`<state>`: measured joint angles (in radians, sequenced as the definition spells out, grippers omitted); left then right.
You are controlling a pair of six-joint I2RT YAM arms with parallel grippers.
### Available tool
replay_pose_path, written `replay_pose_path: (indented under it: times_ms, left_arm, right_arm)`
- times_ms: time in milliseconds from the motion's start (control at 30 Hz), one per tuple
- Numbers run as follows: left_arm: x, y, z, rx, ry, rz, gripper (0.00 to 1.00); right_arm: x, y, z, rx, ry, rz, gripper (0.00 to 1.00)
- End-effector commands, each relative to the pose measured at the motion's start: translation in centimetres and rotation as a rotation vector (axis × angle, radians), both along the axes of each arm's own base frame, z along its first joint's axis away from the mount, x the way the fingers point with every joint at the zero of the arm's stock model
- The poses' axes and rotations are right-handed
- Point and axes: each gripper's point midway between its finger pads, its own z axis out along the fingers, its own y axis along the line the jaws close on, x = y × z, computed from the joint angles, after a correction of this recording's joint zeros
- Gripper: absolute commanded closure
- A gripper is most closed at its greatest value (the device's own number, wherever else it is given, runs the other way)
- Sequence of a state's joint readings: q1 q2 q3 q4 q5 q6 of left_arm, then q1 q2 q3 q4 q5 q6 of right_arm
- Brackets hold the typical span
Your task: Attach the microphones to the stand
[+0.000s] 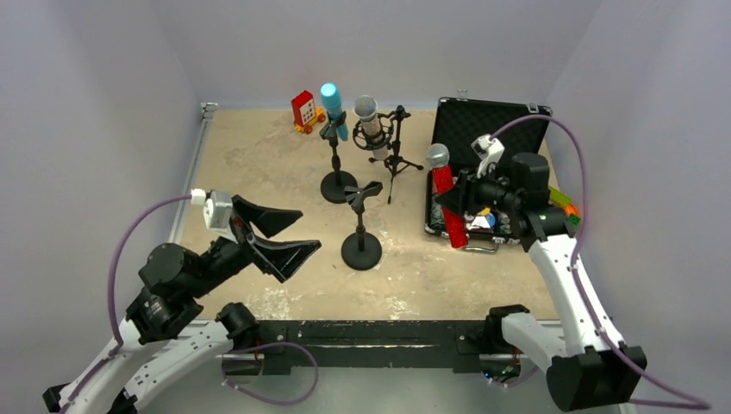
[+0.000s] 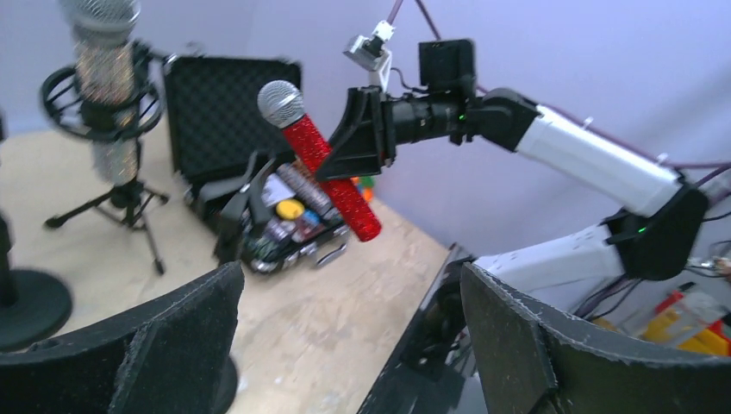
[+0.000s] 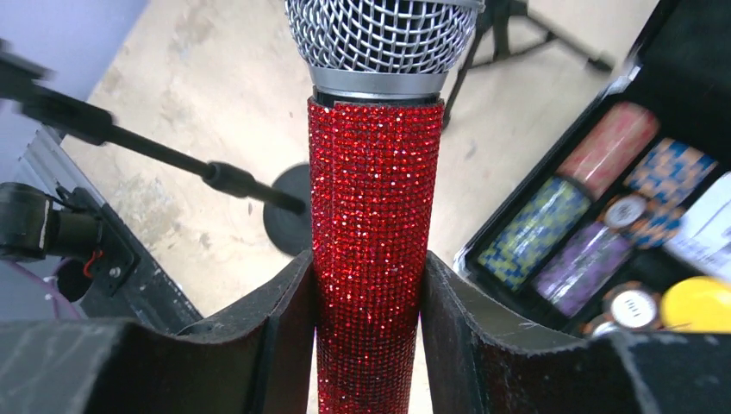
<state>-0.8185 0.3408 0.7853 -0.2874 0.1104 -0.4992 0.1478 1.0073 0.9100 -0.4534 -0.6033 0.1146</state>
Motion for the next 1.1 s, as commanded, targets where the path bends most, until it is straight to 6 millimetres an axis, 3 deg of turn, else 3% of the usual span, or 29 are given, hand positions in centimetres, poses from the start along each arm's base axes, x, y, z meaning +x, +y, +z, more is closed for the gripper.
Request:
replay_pose_path:
  times_ms: [0, 133, 233, 400, 567, 800, 1067]
  left_arm:
    - [-1.7, -2.8, 7.9, -0.143, -0.091, -0.185, 0.01]
    - [-0.8, -6.4, 10.8, -0.114, -0.056, -0.294, 0.01]
    - [0.7, -8.9, 12.6, -0.111, -0.06, -0.326, 0.01]
    - [3.1, -12.6, 14.0, -0.128, -0.106, -0.326, 0.01]
    - [4.1, -15.6, 15.4, -0.183, -0.179, -0.335, 0.01]
    - [5.1, -18.6, 15.9, -0.256, -0.223, -0.339, 0.02]
    - [7.2, -19.7, 16.3, -0.3, -0.194, -0.275, 0.23]
  right_arm:
    - [-2.0, 0.7, 8.4, -0.006, -0.332, 0.202, 1.0]
    - [-5.7, 2.3, 14.6, 0.023, -0.515, 0.417, 1.0]
    - [-7.7, 3.4, 18.8, 0.104, -0.532, 0.539, 1.0]
    - [-9.6, 4.6, 22.2, 0.235, -0.498, 0.661, 1.0]
    - [-10.4, 5.1, 23.0, 0.316, -0.425, 0.73, 1.0]
    - [-10.2, 5.5, 21.9, 0.347, -0.371, 0.757, 1.0]
    - [-10.4, 5.8, 20.8, 0.357, -0.349, 0.783, 1.0]
